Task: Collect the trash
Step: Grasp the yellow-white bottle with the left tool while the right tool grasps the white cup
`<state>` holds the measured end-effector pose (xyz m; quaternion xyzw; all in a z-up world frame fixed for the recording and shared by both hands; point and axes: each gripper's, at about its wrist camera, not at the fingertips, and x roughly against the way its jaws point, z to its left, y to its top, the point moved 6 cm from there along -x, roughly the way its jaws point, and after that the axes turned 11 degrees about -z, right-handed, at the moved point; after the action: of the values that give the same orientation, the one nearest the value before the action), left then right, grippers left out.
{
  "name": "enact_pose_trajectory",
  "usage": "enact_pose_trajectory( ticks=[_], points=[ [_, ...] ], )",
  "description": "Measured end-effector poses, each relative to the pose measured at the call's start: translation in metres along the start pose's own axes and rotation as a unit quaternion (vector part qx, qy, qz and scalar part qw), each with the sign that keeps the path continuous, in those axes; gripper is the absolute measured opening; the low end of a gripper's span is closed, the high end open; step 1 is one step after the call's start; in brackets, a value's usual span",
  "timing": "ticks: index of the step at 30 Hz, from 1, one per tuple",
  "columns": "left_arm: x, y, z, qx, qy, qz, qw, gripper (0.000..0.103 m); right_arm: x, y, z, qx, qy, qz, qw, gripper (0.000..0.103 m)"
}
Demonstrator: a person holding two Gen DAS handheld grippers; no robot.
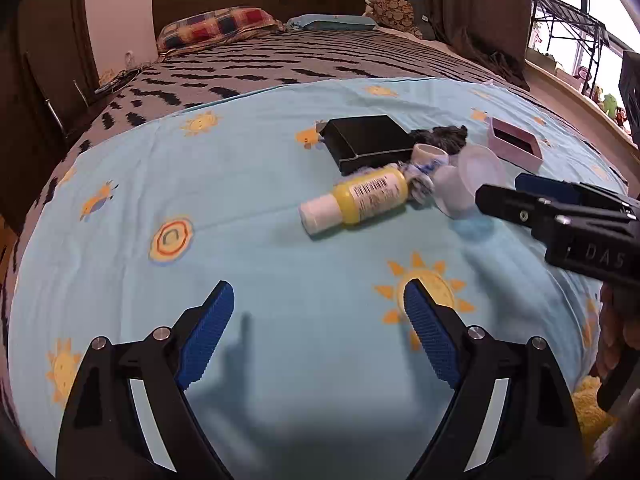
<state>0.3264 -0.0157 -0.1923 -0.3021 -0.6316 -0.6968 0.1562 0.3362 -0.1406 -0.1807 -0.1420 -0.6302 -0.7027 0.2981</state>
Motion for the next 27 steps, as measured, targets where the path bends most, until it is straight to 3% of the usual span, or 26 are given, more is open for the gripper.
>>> enact_pose_trajectory(
  ticks=[5,8,11,12,20,23,27],
  points=[
    [-0.028,0.010,0.006,-0.002,-0.004,0.008,1.0000,0.082,-0.023,-0.002,0.001,0.005,-0.010,0.012,1.000,0.070],
    [-0.042,0.016,0.005,-0.010,-0.012,0.009,0.9998,0.082,-0.031,0.000,-0.004,-0.002,-0.011,0.009,1.000,0.060],
    [-0.054,0.021,-0.003,-0.024,-0.030,0.010,0.9992,0.082,-0.030,0.004,-0.013,-0.006,-0.016,-0.003,1.000,0.058],
    [-0.057,0.022,-0.005,-0.027,-0.034,0.011,0.9990,0.082,-0.030,0.005,-0.015,-0.008,-0.016,-0.006,1.000,0.050],
    [-0.077,0.038,-0.018,-0.042,-0.066,0.011,0.9969,0.081,-0.023,0.014,-0.038,-0.014,-0.026,-0.017,0.999,0.048],
    [-0.080,0.036,-0.023,-0.038,-0.082,0.021,0.9957,0.071,-0.022,0.013,-0.042,-0.019,-0.025,-0.015,0.999,0.048],
    [-0.076,0.032,-0.027,-0.043,-0.084,0.025,0.9952,0.049,-0.019,0.008,-0.041,-0.019,-0.022,-0.012,1.000,0.048]
  ],
)
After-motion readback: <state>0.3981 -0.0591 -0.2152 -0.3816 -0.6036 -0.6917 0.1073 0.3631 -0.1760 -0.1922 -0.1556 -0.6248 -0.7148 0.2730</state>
